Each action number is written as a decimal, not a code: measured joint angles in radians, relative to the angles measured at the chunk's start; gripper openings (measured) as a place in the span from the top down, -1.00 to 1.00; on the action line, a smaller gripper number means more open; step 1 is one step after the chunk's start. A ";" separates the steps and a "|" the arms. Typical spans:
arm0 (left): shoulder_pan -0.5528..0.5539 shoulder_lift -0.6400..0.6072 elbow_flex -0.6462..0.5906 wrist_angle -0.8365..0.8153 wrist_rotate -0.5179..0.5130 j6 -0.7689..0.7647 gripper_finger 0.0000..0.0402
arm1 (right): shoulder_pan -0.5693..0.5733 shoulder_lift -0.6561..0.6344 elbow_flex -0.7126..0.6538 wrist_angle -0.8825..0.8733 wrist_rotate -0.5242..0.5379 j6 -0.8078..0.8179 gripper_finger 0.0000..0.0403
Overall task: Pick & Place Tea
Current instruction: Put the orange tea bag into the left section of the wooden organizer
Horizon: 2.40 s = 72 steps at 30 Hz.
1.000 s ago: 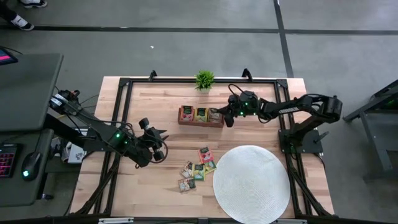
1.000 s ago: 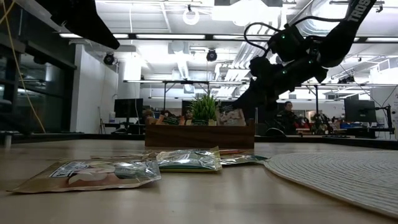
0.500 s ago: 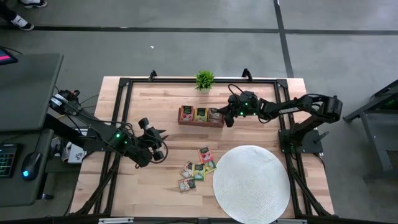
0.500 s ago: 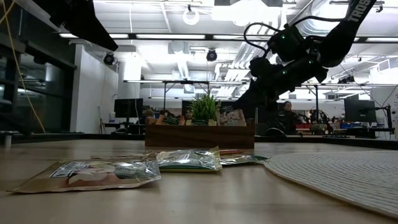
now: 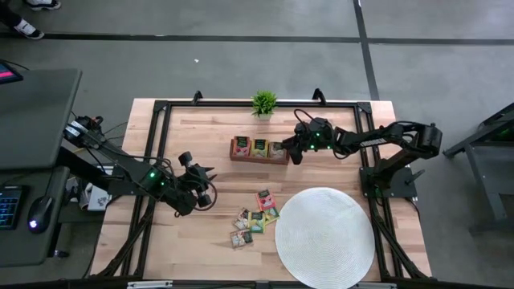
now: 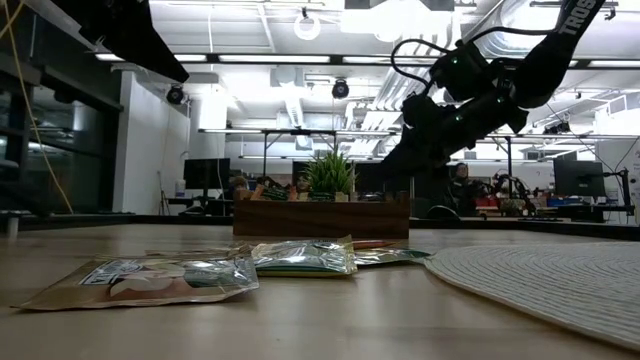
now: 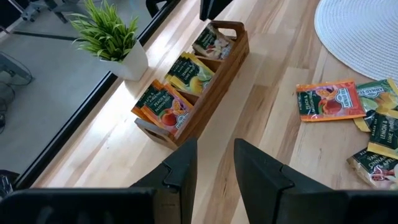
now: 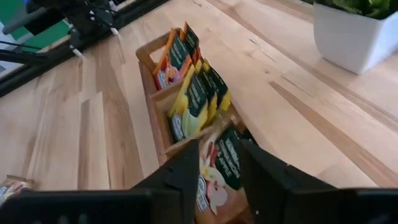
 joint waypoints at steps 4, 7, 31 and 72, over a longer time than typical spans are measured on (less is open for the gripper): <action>0.000 0.000 0.000 0.000 0.001 0.000 0.49 | 0.000 -0.028 0.000 0.022 -0.002 -0.005 0.32; 0.000 0.000 0.000 0.001 0.007 0.000 0.49 | 0.000 -0.071 0.004 0.022 0.000 -0.022 0.29; 0.000 0.001 0.000 0.002 0.032 0.000 0.49 | 0.484 -0.238 0.151 -0.524 0.210 -0.098 0.26; 0.000 0.010 -0.001 0.061 0.206 -0.052 0.49 | 0.533 0.180 0.425 -0.713 0.101 0.734 -0.10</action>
